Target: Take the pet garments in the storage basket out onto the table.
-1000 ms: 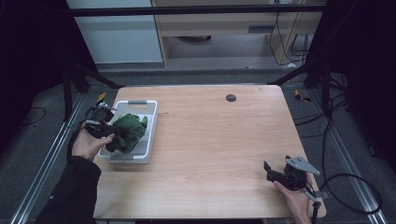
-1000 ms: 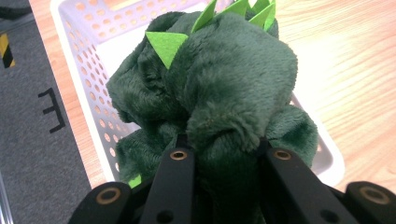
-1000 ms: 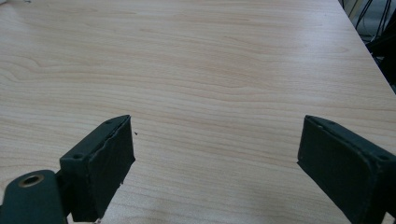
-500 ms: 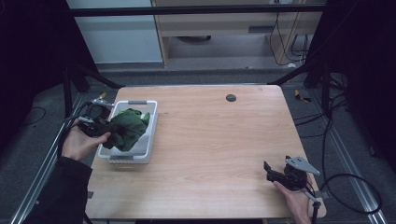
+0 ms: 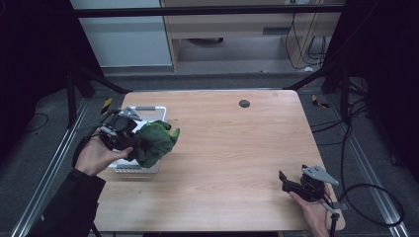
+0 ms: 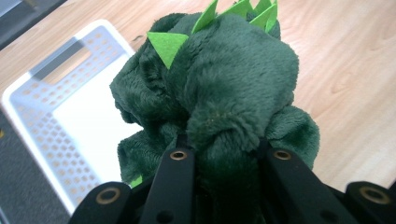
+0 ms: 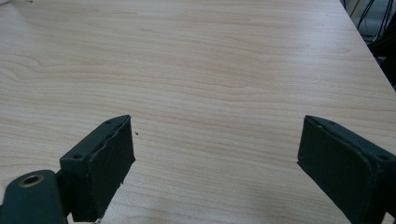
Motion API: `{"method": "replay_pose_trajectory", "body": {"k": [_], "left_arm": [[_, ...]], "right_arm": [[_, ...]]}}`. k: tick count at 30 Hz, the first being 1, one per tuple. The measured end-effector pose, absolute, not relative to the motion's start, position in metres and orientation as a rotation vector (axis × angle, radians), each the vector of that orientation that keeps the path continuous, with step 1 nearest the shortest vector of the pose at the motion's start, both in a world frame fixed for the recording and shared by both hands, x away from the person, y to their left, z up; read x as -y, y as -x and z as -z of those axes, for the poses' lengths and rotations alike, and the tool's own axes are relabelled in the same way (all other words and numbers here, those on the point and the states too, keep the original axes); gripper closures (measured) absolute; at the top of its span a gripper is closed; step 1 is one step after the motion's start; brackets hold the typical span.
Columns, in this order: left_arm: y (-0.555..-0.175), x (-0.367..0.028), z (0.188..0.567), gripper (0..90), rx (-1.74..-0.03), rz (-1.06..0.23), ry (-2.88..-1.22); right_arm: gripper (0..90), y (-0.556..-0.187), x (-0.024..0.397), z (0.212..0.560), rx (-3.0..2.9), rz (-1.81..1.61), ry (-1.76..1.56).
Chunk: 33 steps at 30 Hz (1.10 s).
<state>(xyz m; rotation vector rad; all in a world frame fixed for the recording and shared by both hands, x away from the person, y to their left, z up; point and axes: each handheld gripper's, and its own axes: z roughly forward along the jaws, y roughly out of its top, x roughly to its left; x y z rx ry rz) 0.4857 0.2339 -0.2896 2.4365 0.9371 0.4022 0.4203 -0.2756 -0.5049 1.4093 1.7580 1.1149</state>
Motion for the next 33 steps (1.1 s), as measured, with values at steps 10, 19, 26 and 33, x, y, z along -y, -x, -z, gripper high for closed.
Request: {"method": "replay_pose_trajectory", "body": {"k": [10,19,26,33], "left_arm": [[-0.478,-0.205,0.286,78.8,-0.821,-0.382,-2.473],[-0.477,-0.184,0.288,78.8,-0.749,-0.350,-2.492],[-0.477,-0.165,0.291,78.8,-0.694,-0.331,-2.500],[-0.477,-0.144,0.295,78.8,-0.613,-0.299,-2.525]], "right_arm": [[10.7,-0.420,0.276,0.505,-1.760,-1.120,-1.409],[10.7,-0.420,0.276,0.505,-1.762,-1.121,-1.408],[10.7,-0.421,0.276,0.505,-1.764,-1.122,-1.407],[10.7,-0.421,0.276,0.505,-1.767,-1.126,-1.406]]}}
